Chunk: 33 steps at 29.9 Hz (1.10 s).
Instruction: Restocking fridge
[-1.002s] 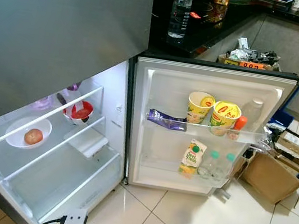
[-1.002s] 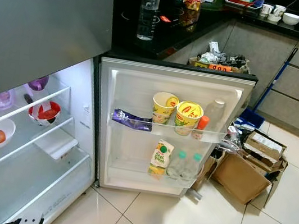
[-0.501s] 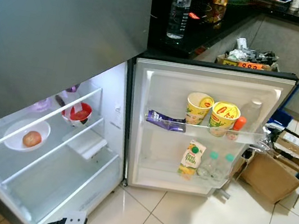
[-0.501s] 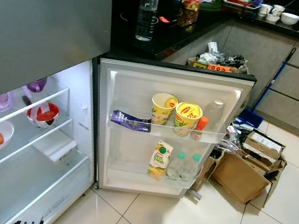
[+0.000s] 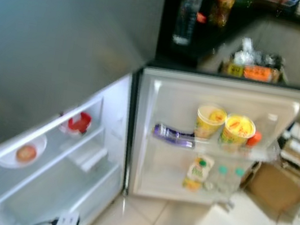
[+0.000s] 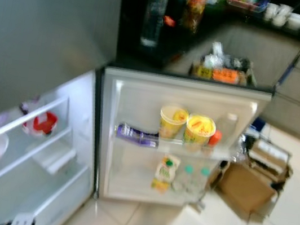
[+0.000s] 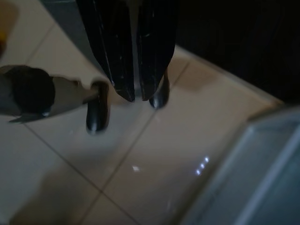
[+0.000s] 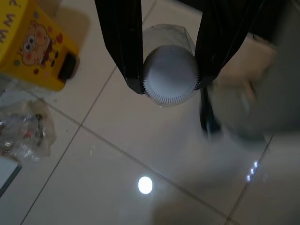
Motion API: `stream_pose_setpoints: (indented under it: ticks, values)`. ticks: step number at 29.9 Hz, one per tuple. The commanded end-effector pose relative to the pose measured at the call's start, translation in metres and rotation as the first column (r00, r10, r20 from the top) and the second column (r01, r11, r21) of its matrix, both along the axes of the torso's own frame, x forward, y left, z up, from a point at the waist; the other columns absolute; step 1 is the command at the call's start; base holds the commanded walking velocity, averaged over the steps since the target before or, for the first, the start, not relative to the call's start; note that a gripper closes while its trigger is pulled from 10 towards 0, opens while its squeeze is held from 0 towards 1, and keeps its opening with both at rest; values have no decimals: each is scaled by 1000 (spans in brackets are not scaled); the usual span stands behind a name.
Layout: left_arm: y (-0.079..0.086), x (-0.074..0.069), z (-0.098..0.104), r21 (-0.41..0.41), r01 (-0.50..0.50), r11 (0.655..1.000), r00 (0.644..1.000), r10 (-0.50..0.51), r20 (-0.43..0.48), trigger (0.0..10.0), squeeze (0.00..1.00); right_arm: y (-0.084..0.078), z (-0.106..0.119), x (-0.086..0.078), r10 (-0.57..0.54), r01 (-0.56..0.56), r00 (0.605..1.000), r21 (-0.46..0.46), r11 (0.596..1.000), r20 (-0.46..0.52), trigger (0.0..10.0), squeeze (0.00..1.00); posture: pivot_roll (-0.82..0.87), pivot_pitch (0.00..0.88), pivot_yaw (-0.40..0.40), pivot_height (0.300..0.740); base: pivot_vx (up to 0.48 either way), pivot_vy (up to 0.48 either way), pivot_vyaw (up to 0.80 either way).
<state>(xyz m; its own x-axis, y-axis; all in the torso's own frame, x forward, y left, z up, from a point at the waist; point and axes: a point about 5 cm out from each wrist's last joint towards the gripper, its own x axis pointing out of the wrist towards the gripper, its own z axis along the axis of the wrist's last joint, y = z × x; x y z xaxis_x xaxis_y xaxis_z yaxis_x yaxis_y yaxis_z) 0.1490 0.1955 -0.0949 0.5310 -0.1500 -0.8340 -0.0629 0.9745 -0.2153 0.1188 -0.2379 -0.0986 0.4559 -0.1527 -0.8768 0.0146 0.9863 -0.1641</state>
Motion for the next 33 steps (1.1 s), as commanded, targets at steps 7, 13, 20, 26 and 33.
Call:
stream_pose_setpoints:
  ticks: [7, 13, 20, 26, 33]
  values:
    - [-3, -4, -2, 1, 27, 1000, 999, -27, -17, 10000, 0, -7, 0, -4, -9, 9, 1000, -19, 1000, -13, 10000, 0, -75, 0, -7, 740, 292, 0, 0]
    - [-3, -3, -1, -16, 30, 999, 999, -30, -16, 10000, 0, -7, 1, -3, -7, 7, 1000, -19, 1000, -9, 10000, 0, -76, 0, -4, 740, 49, 0, 0]
    - [-3, -4, -2, -11, 51, 999, 998, -51, -24, 10000, 0, -8, 4, 5, 5, -4, 1000, -26, 1000, 23, 10000, 0, -76, 0, -5, 740, 0, -266, 0]
    - [-3, -5, -2, -10, 40, 999, 999, -40, -25, 10000, 0, -9, 6, 11, 19, -18, 999, -31, 999, 41, 10000, 0, -76, 0, -5, 740, 0, -232, 0]
    - [-3, -5, -2, -6, 27, 1000, 999, -27, -25, 10000, 0, -5, 13, 30, 114, -112, 989, -29, 993, 98, 10000, 0, -76, 0, -7, 740, 0, 0, 0]
